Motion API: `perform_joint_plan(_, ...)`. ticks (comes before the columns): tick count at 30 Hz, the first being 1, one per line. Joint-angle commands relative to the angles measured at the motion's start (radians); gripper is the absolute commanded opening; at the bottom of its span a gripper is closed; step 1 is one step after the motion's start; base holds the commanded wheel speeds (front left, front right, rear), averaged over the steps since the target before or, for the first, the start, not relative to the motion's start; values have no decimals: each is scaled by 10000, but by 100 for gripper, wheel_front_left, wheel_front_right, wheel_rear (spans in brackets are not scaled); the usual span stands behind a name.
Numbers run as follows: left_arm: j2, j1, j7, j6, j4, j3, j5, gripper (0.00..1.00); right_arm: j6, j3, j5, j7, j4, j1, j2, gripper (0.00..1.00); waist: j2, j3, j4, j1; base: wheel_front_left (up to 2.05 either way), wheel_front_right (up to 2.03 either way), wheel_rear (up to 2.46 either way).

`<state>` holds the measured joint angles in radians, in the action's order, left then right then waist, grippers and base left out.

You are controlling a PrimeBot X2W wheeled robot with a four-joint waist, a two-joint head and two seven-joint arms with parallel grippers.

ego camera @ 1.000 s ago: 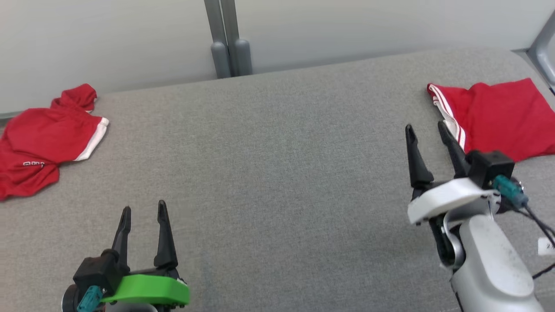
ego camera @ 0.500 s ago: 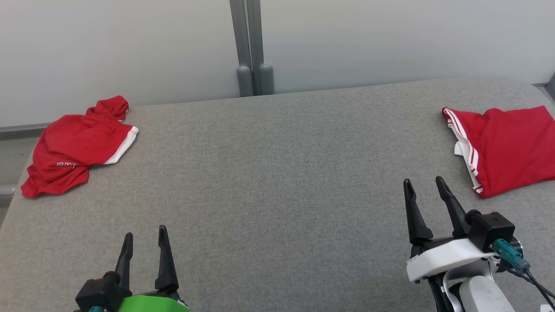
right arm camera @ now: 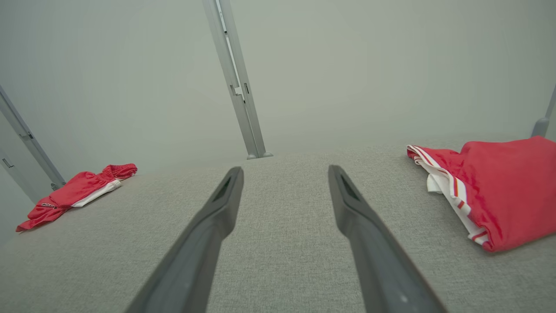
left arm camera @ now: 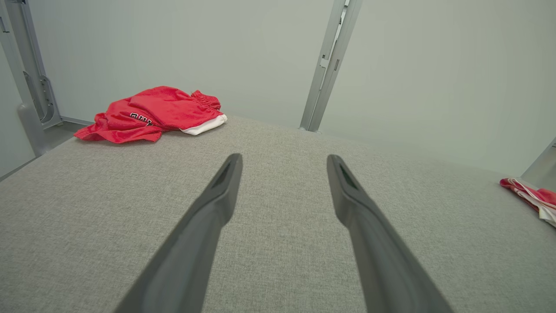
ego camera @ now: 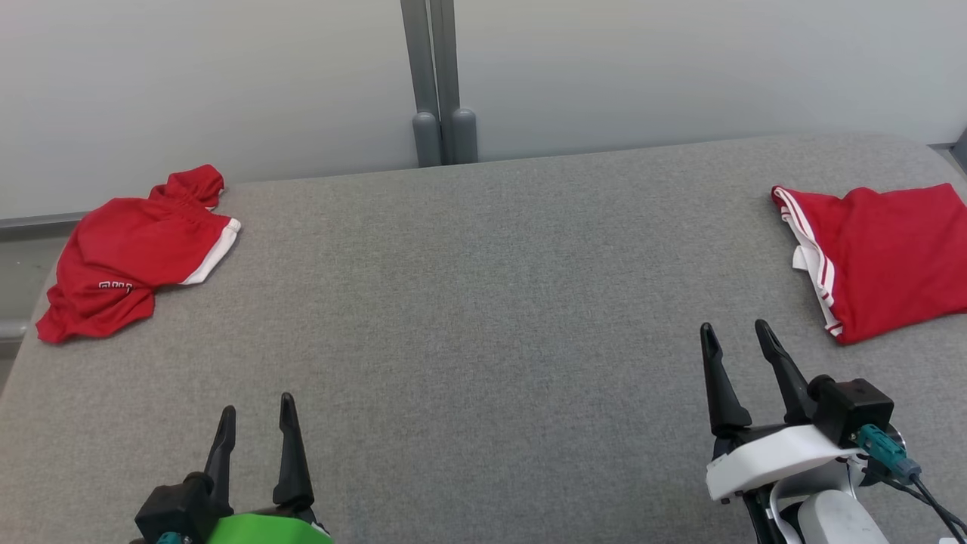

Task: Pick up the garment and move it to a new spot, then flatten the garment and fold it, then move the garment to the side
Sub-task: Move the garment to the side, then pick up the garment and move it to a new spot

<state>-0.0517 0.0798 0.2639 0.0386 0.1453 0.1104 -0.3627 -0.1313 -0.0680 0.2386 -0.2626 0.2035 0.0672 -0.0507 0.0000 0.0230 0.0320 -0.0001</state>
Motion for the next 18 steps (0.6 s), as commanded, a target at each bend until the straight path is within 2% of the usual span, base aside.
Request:
perform_joint_plan(1, 3, -152, 0, -23, 13, -14, 47, 100, 11, -7, 37, -28, 44, -38, 0, 100, 0, -10, -15, 1, 0, 0, 0)
perform_joint_plan(7, 4, -192, -1, -44, 25, 19, 67, 100, 11, -21, 46, -19, 147, 19, -1, 100, 0, -20, -160, 1, 0, 0, 0)
perform_joint_plan(11, 3, -282, -1, -29, -6, 53, 38, 100, 11, 42, -44, -8, 114, -31, -1, 100, 0, -40, -623, 1, 0, 0, 0)
perform_joint_plan(15, -3, -364, -1, -15, -20, 125, 66, 100, 9, 120, -49, -9, 29, -63, 1, 100, 0, -72, -1598, 1, 0, 0, 0)
perform_joint_plan(17, -5, -383, -1, 1, -29, 126, 84, 100, 9, 115, -44, -12, -26, -79, 0, 100, 0, -87, -2281, 1, 0, 0, 0)
perform_joint_plan(18, -4, -385, -1, -1, -29, 101, 124, 100, 9, 91, -49, -12, -54, -82, 1, 100, 0, -103, -2846, 1, 0, 0, 0)
